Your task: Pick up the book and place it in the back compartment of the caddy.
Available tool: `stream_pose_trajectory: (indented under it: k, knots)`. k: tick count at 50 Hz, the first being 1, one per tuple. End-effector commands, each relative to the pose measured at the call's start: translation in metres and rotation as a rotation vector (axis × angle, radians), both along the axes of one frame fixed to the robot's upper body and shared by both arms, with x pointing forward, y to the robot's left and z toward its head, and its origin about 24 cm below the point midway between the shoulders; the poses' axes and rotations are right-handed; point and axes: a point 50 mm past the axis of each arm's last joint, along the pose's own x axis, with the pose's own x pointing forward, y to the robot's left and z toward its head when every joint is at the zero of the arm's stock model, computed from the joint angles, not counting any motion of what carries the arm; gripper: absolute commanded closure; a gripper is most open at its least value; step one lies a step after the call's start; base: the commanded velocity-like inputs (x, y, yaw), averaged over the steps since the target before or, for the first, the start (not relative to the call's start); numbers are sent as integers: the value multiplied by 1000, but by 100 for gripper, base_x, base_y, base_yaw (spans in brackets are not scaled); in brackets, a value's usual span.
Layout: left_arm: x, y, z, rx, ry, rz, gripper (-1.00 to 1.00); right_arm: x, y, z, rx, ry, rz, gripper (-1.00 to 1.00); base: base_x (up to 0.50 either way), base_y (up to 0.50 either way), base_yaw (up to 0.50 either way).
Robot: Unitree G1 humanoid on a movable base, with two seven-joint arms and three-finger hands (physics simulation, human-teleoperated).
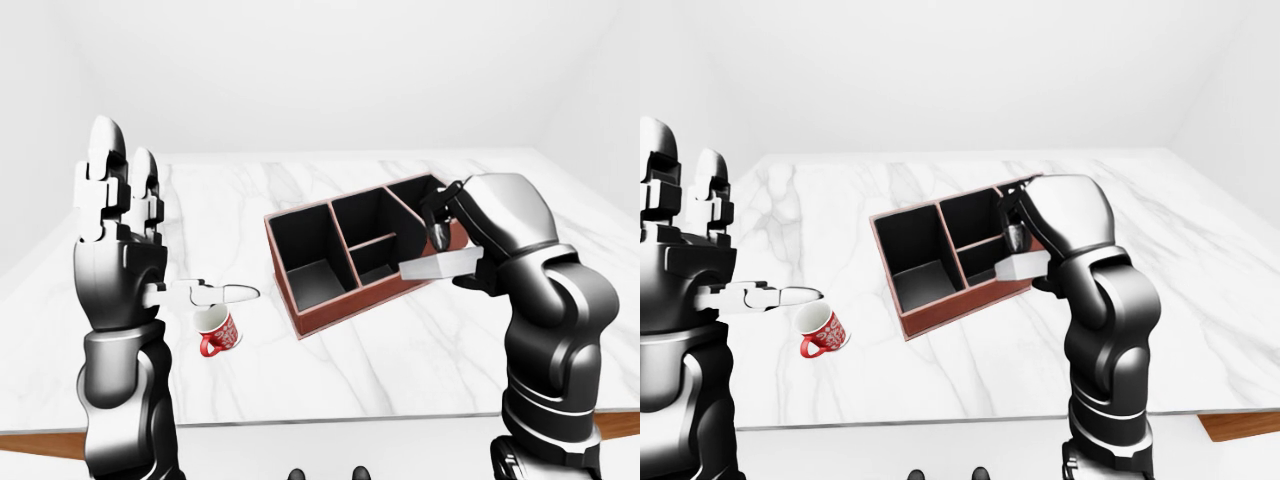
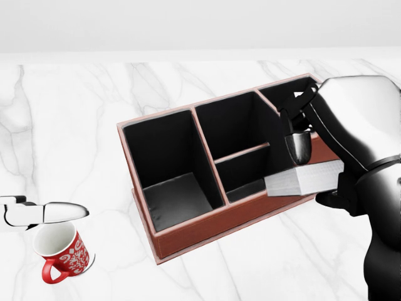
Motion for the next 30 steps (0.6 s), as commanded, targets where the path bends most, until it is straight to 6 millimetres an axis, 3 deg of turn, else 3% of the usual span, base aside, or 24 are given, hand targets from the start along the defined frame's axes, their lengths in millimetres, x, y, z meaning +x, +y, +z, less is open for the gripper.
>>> stream_pose_trajectory:
  k: [1,30]
  knots:
    - [0,0,1,-1,-4,0,-100,3,11,6,-1,-26,25,100,0,0,0]
    - [-1,0,1,-1,-5,0,-100,19,25,-3,17,46,72,100,0,0,0]
